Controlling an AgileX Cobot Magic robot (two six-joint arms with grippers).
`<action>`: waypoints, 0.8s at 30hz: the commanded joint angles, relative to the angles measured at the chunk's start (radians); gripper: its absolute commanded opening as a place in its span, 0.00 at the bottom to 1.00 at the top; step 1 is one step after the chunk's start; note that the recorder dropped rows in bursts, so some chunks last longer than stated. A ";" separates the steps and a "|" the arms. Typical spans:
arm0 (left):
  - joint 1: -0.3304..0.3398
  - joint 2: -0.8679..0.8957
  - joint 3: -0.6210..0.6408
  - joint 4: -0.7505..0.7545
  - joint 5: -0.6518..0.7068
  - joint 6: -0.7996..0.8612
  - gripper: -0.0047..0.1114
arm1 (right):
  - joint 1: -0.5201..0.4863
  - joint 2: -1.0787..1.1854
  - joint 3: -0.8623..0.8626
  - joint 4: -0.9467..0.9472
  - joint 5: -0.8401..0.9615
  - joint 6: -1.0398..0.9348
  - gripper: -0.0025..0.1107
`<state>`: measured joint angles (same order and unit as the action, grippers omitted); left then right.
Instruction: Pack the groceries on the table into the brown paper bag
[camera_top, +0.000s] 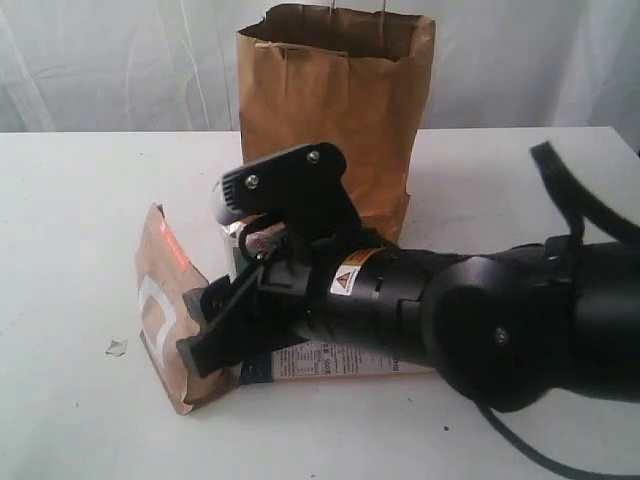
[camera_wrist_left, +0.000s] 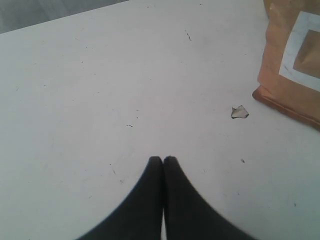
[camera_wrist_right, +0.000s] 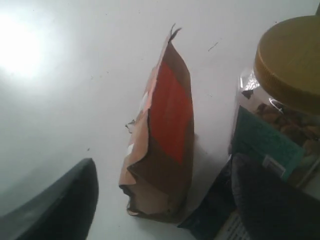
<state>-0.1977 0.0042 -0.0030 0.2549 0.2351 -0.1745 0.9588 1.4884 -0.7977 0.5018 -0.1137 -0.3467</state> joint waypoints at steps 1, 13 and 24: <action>-0.007 -0.004 0.003 0.003 -0.002 0.000 0.04 | -0.001 0.079 -0.024 -0.026 -0.077 -0.010 0.63; -0.007 -0.004 0.003 0.003 -0.002 0.000 0.04 | -0.001 0.226 -0.178 -0.028 0.062 0.089 0.63; -0.007 -0.004 0.003 0.003 -0.002 0.000 0.04 | 0.032 0.044 -0.179 -0.069 0.200 0.101 0.63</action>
<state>-0.1977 0.0042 -0.0030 0.2549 0.2351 -0.1745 0.9849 1.6150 -0.9680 0.4800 0.0239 -0.2506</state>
